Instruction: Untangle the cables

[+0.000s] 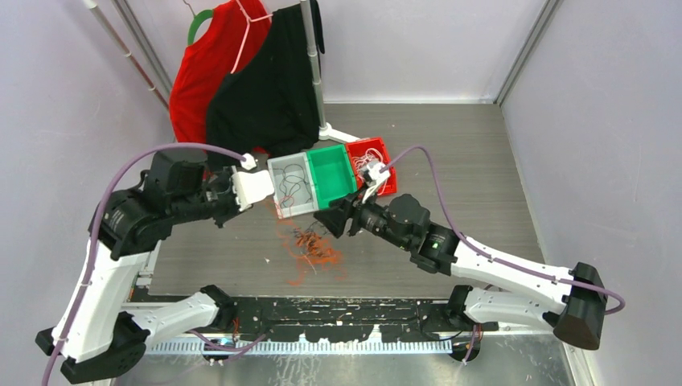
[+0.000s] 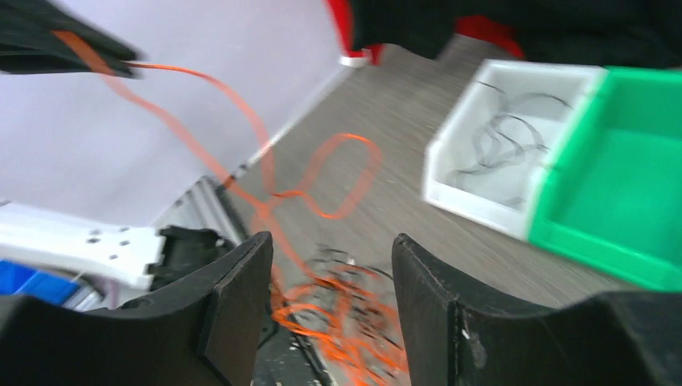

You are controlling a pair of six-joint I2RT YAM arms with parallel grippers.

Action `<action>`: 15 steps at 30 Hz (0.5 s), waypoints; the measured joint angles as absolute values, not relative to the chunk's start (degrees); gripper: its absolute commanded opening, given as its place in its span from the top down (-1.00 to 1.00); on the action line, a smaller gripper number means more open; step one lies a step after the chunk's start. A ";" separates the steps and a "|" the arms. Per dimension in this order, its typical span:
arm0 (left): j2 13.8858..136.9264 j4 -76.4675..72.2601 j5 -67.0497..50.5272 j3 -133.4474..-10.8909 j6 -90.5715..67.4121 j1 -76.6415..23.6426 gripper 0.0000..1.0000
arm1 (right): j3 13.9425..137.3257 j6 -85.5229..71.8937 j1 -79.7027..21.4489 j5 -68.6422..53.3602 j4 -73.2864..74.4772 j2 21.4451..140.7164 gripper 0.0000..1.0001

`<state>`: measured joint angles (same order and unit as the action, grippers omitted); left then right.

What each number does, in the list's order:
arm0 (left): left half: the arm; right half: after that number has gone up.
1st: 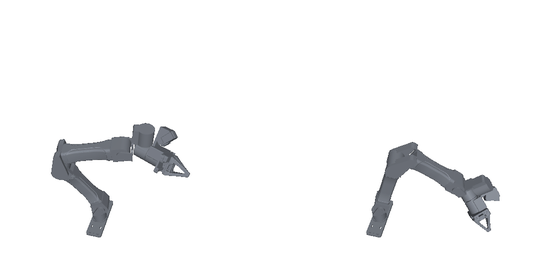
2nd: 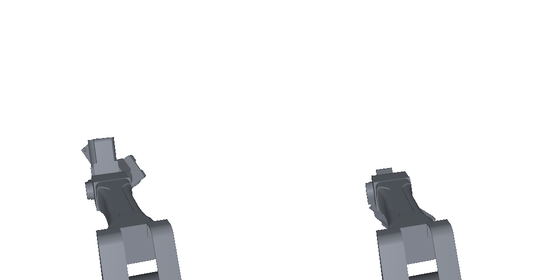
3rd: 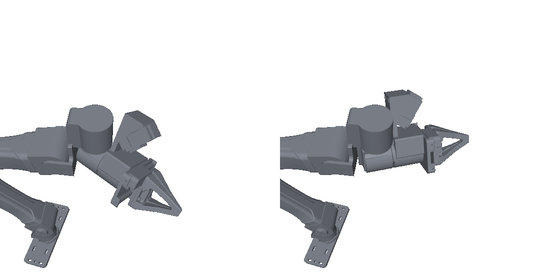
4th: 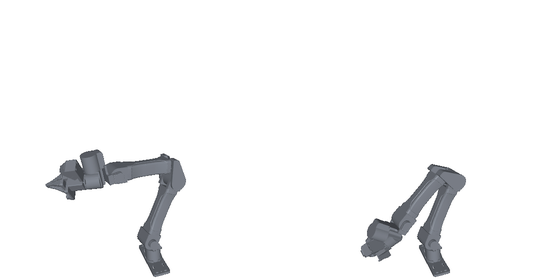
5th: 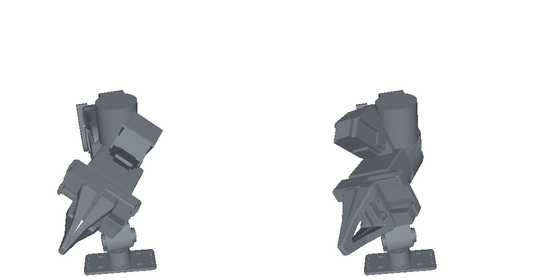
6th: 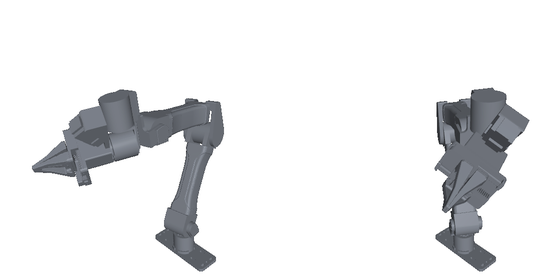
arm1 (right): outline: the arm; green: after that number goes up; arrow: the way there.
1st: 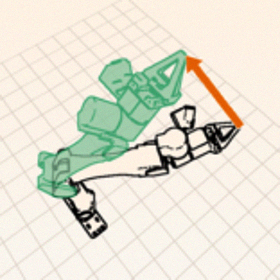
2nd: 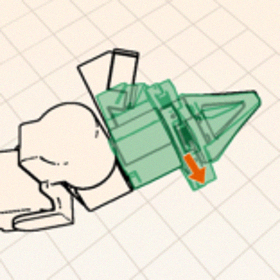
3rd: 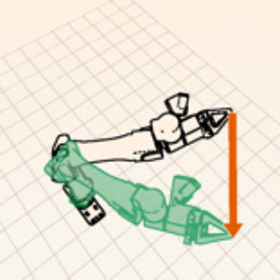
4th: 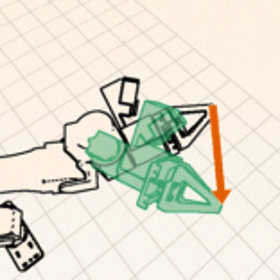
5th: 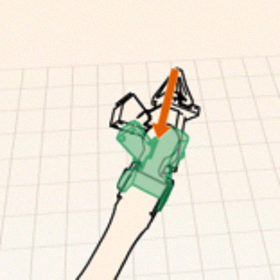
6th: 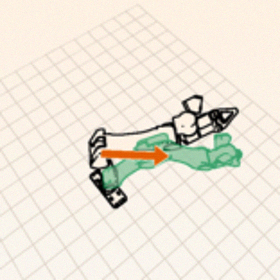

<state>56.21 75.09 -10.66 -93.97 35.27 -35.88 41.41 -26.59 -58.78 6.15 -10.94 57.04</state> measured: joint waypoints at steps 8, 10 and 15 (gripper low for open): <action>59.70 74.74 -12.08 -93.67 32.86 -36.25 1.00 | 45.95 -23.92 -62.72 -0.40 -18.17 65.10 -0.32; 60.10 74.74 -12.16 -93.67 31.94 -36.51 1.00 | 46.98 -23.03 -63.40 -0.78 -18.87 67.40 -0.33; 61.25 75.18 -13.10 -93.73 29.91 -36.95 1.00 | 51.29 -20.21 -66.00 -0.84 -21.06 73.58 -0.34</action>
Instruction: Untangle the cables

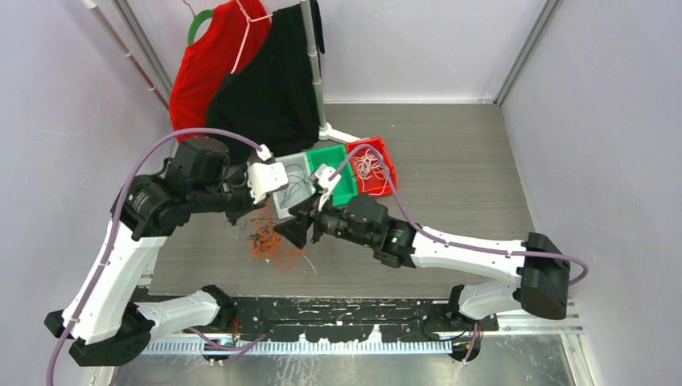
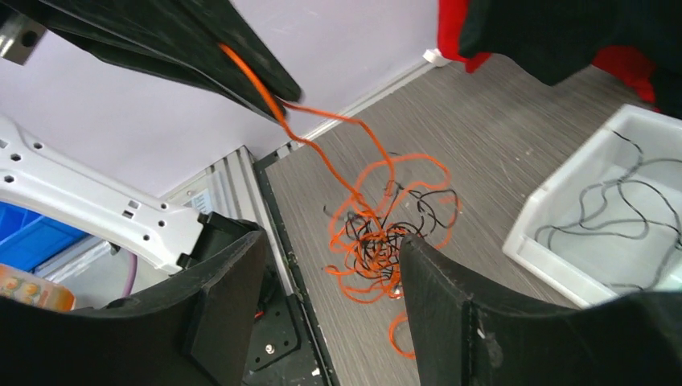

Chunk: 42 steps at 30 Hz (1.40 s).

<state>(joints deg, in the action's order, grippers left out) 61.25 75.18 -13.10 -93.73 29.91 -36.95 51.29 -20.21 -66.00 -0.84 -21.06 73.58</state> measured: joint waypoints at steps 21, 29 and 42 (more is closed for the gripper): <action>62.61 81.73 -11.55 -99.11 28.91 -37.19 1.00 | 56.69 -13.39 -70.78 17.93 -23.86 85.47 -0.05; 64.29 86.48 -14.20 -105.45 28.86 -37.41 1.00 | 56.75 -10.96 -70.78 22.61 -26.09 89.93 -0.08; 65.58 91.18 -18.15 -110.87 28.95 -37.41 1.00 | 57.01 -10.04 -70.89 22.94 -28.53 94.15 -0.04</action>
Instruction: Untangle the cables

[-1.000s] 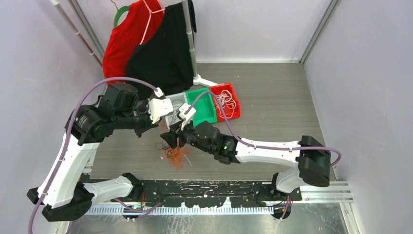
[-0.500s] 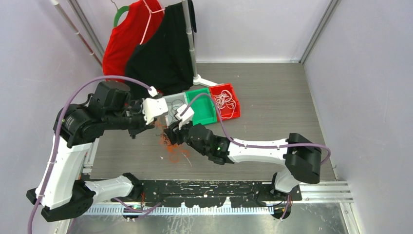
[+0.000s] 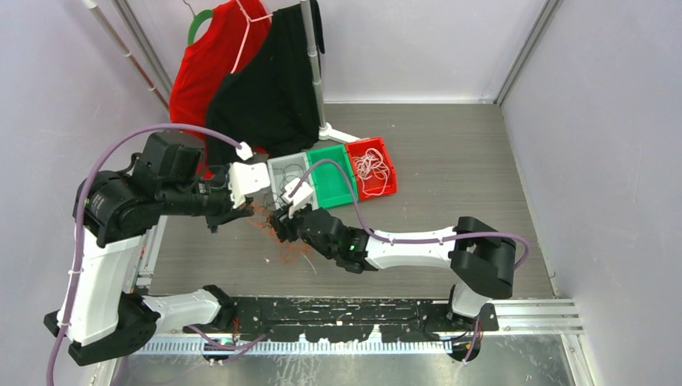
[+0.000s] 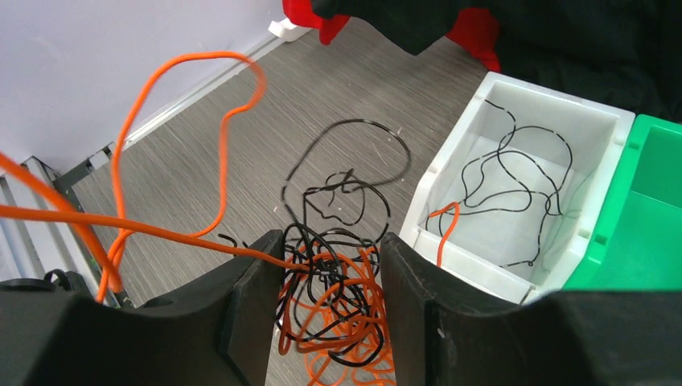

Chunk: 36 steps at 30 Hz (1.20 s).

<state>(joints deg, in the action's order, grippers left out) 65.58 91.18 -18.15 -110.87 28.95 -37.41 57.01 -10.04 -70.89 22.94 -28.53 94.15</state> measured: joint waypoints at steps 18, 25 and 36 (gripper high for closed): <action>69.28 91.20 -16.03 -128.66 29.85 -37.41 1.00 | 41.50 -16.49 -70.94 23.57 -39.24 95.79 0.16; 68.55 90.89 -11.64 -131.13 30.55 -37.41 1.00 | 33.32 -21.08 -71.22 25.32 -43.16 95.77 0.16; 61.23 68.49 1.43 -124.84 32.27 -37.41 1.00 | 24.82 -25.91 -72.31 29.30 -46.83 95.77 0.27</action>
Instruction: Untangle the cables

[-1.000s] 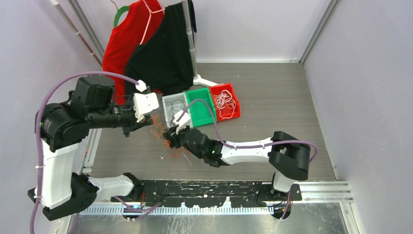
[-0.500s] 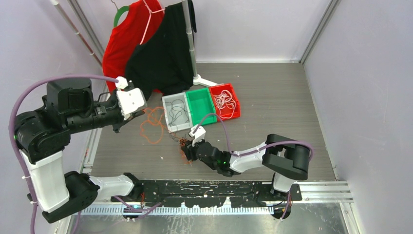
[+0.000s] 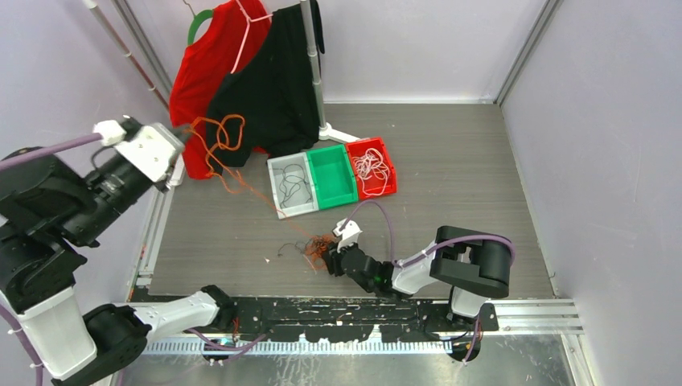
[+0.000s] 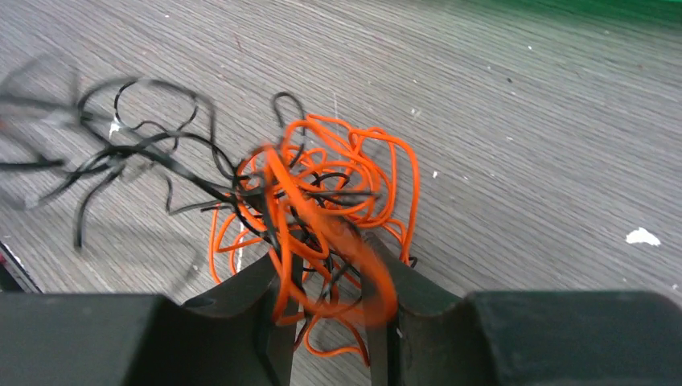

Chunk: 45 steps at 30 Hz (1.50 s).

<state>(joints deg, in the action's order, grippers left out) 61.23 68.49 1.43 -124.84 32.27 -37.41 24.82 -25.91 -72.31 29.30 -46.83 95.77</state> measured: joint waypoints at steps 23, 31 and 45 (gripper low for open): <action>58.50 45.06 7.51 -119.92 38.96 -37.45 1.00 | 18.22 -28.18 -73.34 32.69 -42.74 81.17 -0.52; 56.25 56.01 -2.44 -105.51 36.05 -37.45 1.00 | 24.27 -22.20 -73.34 29.28 -26.39 58.50 -0.60; 61.36 55.57 -10.76 -97.03 31.75 -37.45 1.00 | 36.56 -12.64 -72.79 32.93 -19.25 59.53 -0.54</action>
